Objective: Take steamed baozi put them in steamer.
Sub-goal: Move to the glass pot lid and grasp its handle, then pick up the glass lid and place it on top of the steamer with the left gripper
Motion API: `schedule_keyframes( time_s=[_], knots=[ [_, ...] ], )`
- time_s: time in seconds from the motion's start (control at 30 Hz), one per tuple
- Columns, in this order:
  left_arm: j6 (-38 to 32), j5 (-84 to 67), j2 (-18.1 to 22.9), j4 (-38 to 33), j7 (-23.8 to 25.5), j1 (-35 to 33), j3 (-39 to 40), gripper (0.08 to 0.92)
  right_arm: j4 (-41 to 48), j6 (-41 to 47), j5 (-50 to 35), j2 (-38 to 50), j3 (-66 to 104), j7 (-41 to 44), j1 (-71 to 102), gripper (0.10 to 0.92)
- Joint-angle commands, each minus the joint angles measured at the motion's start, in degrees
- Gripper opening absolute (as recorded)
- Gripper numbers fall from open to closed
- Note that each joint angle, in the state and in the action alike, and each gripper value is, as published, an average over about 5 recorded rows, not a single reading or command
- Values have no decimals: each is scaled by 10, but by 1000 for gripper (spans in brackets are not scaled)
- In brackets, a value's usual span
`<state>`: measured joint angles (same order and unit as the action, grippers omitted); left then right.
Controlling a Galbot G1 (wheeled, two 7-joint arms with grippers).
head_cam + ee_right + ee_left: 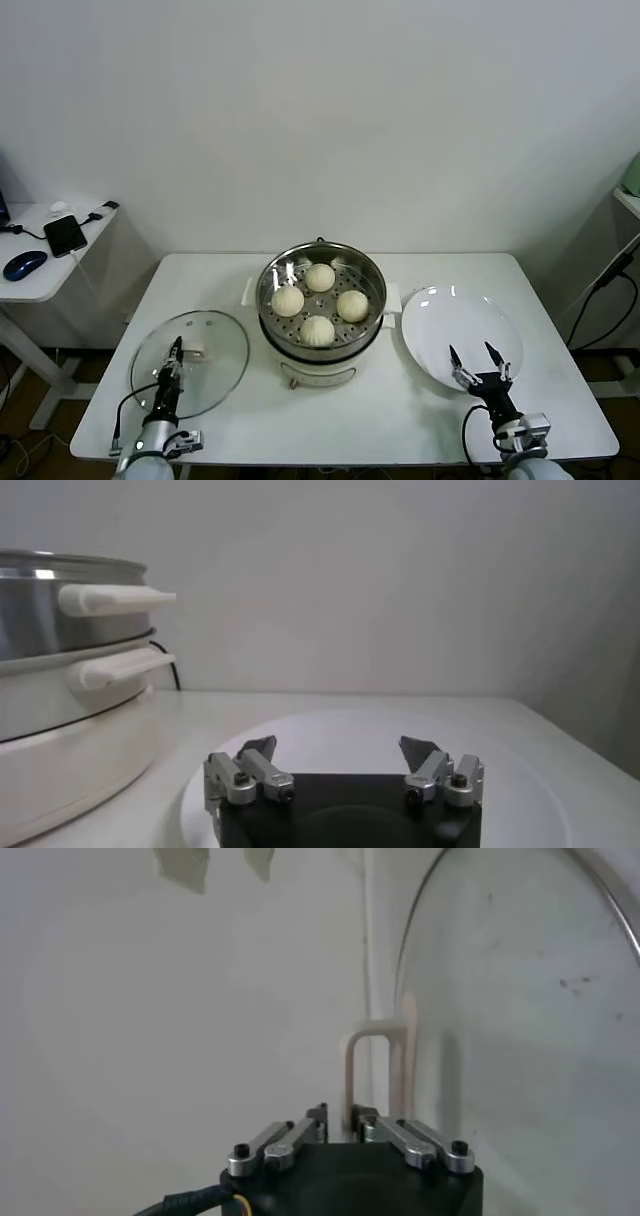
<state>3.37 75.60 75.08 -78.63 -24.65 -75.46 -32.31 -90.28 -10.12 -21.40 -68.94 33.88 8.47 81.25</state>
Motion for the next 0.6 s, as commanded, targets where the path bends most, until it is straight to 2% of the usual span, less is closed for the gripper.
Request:
schedule_keyframes(
  time_s=[0.03, 0.13, 0.33, 0.6],
  knots=[
    [-2, -17, 0, -2, -2, 6, -1, 191, -9, 2, 0, 1, 2, -1, -2, 823],
    [-2, -36, -3, -34, 11, -3, -8, 139, -13, 3, -1, 2, 3, -1, -1, 823],
    [28, -100, -30, -160, 70, -40, -24, 134, -20, 17, 8, 5, 5, -16, -1, 823],
    [192, -171, -102, -375, 239, -66, -43, 134, -26, 28, 28, 4, 5, -32, -2, 823]
  ],
)
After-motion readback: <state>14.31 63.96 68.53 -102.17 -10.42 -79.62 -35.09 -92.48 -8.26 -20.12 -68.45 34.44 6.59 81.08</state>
